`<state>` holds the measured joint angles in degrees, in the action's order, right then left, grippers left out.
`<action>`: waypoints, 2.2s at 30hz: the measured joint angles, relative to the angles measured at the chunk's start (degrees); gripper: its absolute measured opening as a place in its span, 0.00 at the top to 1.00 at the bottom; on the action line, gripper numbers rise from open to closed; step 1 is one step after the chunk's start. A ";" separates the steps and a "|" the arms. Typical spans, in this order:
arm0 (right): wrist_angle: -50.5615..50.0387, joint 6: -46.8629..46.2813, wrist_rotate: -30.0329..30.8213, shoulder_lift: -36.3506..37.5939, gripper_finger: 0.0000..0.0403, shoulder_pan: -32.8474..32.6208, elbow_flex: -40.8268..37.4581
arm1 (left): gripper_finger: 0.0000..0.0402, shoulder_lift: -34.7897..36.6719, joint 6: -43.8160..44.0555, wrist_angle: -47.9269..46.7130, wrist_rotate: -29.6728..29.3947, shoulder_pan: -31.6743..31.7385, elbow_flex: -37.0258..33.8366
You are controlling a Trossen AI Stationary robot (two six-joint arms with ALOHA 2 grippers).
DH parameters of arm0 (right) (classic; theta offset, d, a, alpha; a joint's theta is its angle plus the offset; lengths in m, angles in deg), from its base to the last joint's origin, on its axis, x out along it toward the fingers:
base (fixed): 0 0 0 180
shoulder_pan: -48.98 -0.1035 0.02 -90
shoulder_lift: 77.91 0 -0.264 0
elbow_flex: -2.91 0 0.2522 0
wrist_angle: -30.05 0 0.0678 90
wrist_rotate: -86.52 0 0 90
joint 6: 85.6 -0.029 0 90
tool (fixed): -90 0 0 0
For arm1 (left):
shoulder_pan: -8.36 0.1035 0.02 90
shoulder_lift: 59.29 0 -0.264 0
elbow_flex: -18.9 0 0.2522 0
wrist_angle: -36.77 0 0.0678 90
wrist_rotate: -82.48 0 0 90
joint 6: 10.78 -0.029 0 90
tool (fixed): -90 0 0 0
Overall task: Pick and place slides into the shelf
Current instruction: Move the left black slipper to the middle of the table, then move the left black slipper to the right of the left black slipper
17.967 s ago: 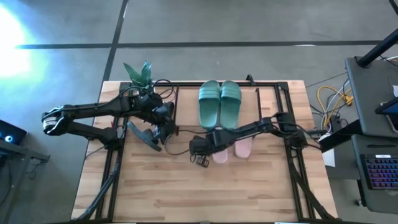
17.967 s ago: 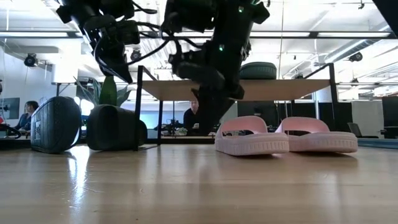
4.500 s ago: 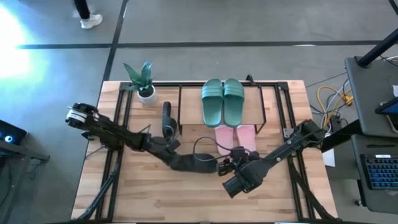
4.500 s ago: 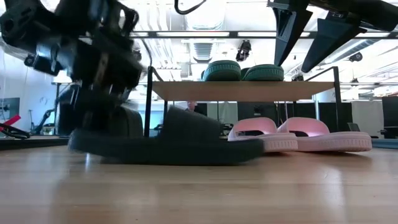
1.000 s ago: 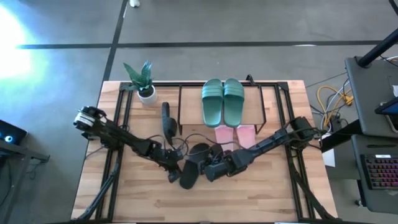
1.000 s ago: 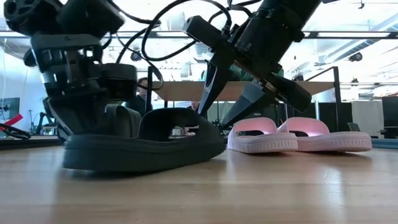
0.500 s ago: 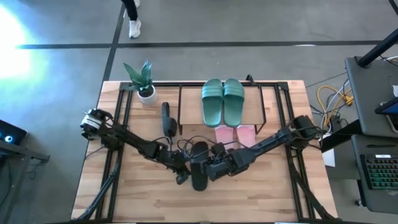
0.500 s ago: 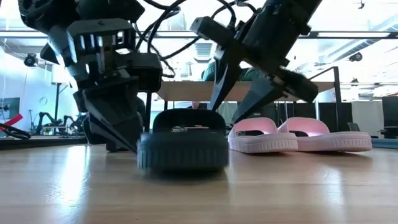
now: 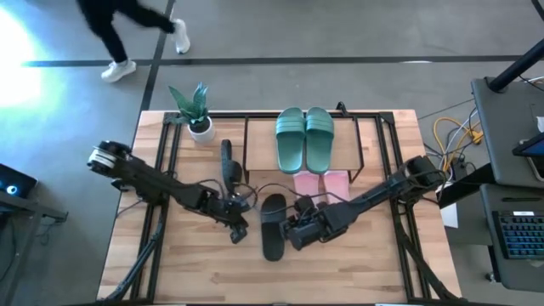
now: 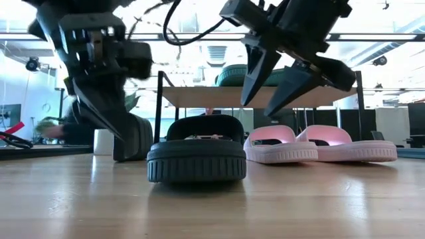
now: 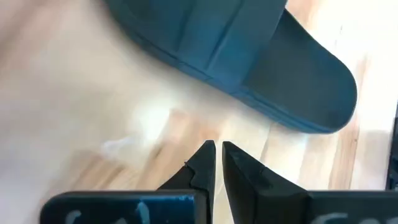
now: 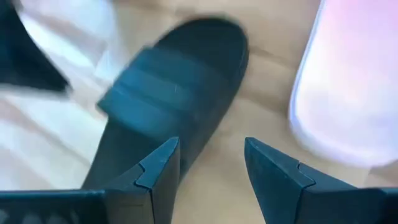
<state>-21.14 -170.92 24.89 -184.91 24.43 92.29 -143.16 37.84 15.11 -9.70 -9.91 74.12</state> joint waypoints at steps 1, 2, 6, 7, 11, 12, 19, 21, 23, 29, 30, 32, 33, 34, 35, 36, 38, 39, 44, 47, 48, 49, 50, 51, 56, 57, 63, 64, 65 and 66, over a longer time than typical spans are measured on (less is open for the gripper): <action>0.07 -0.13 -1.13 0.00 0.57 -0.19 -0.09 | 0.96 2.01 0.00 -1.99 -0.22 -0.04 -0.11; 0.04 -0.13 -2.53 0.00 0.57 -0.31 -0.27 | 0.96 4.00 0.02 -3.55 -0.60 -0.08 -0.23; -0.08 -0.15 -4.94 -0.27 0.57 -0.59 -1.06 | 0.96 13.03 0.38 -10.09 -3.09 -0.13 -0.58; -0.06 -0.16 -4.97 -0.37 0.57 -0.57 -1.12 | 0.96 15.19 0.41 -11.34 -4.10 -0.13 -0.58; 0.24 -0.13 -4.99 -0.79 0.57 0.55 -1.14 | 0.96 22.93 0.42 -16.02 -7.79 -0.13 -0.58; 0.07 0.05 -5.03 -0.99 0.57 0.98 -1.15 | 0.96 24.67 0.45 -17.14 -8.63 -0.13 -0.58; 4.98 6.79 -7.81 -4.28 0.57 3.54 -1.20 | 0.96 34.27 0.07 -22.60 -12.37 -0.13 -0.62; 6.91 9.06 -6.97 -4.31 0.57 3.39 -1.18 | 0.96 35.84 0.02 -23.05 -12.78 -0.13 -0.62; 6.27 11.32 -4.59 -4.22 0.57 2.74 -0.74 | 0.96 36.97 -0.32 -23.36 -12.83 -0.13 -0.62; 4.82 27.10 1.39 -4.04 0.57 0.13 0.97 | 0.96 37.00 -1.53 -24.63 -12.76 -0.13 -0.67; 4.66 28.54 0.04 -4.04 0.57 0.06 0.83 | 0.96 36.79 -1.70 -24.71 -12.76 -0.13 -0.67; 4.50 29.69 -2.97 -4.08 0.57 0.34 0.18 | 0.96 36.13 -2.48 -25.25 -12.59 -0.13 -0.76; 4.31 29.84 -3.65 -4.30 0.57 0.57 -0.01 | 0.96 35.74 -2.53 -25.04 -12.51 -0.13 -0.76; 4.35 29.92 -3.74 -4.56 0.57 0.86 -0.04 | 0.96 35.48 -2.55 -25.03 -12.43 -0.13 -0.76; 4.50 30.16 -3.80 -4.88 0.57 1.08 -0.04 | 0.96 35.32 -2.56 -25.21 -12.35 -0.13 -0.76; 4.81 30.61 -3.78 -5.28 0.57 1.39 -0.04 | 0.96 35.08 -2.55 -25.08 -12.35 -0.13 -0.76; 5.27 32.23 -3.85 -5.90 0.57 2.19 0.11 | 0.96 34.83 -2.56 -24.84 -12.34 -0.13 -0.76; 5.93 33.32 -3.85 -6.43 0.57 2.65 0.40 | 0.96 34.86 -2.56 -25.18 -12.24 -0.13 -0.76; 7.36 39.35 -4.31 -8.25 0.57 5.14 3.31 | 0.96 35.33 -2.56 -24.97 -11.67 -0.13 -0.76; 7.72 42.12 -4.28 -8.34 0.57 6.15 4.58 | 0.96 35.99 -2.56 -24.87 -11.62 -0.13 -0.76; 7.85 42.36 -4.22 -8.26 0.57 6.30 4.84 | 0.96 36.18 -2.56 -24.85 -11.62 -0.13 -0.76; 7.40 42.31 -4.23 -8.09 0.57 6.38 4.87 | 0.96 36.43 -2.56 -24.67 -11.62 -0.13 -0.76; 6.02 42.01 -4.28 -7.92 0.57 6.37 4.86 | 0.96 36.63 -2.56 -24.67 -11.62 -0.13 -0.76; 4.72 41.45 -4.29 -7.86 0.57 6.35 4.83 | 0.96 36.79 -2.56 -24.75 -11.62 -0.13 -0.76; -1.70 36.89 -4.33 -7.80 0.57 5.23 4.81 | 0.96 36.84 -2.56 -24.67 -11.60 -0.13 -0.76; -2.52 35.91 -4.32 -7.80 0.57 4.80 4.81 | 0.96 36.77 -2.56 -24.67 -11.60 -0.13 -0.76; -2.79 30.25 -4.35 -7.55 0.57 2.74 4.79 | 0.96 34.39 -5.04 -23.85 -12.01 0.19 -0.89; -2.79 29.33 -4.33 -7.52 0.57 2.56 4.79 | 0.96 33.83 -7.56 -23.62 -12.17 0.40 -0.80; -2.82 28.43 -4.33 -7.52 0.57 2.35 4.79 | 0.96 33.20 -10.80 -23.49 -12.43 0.54 -0.46; -2.82 27.77 -4.32 -7.51 0.57 2.14 4.79 | 0.96 32.59 -14.39 -22.92 -12.95 0.56 -0.03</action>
<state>-23.96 -143.16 20.56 -192.42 26.57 97.08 -110.57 23.45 -7.82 -22.65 -9.34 74.09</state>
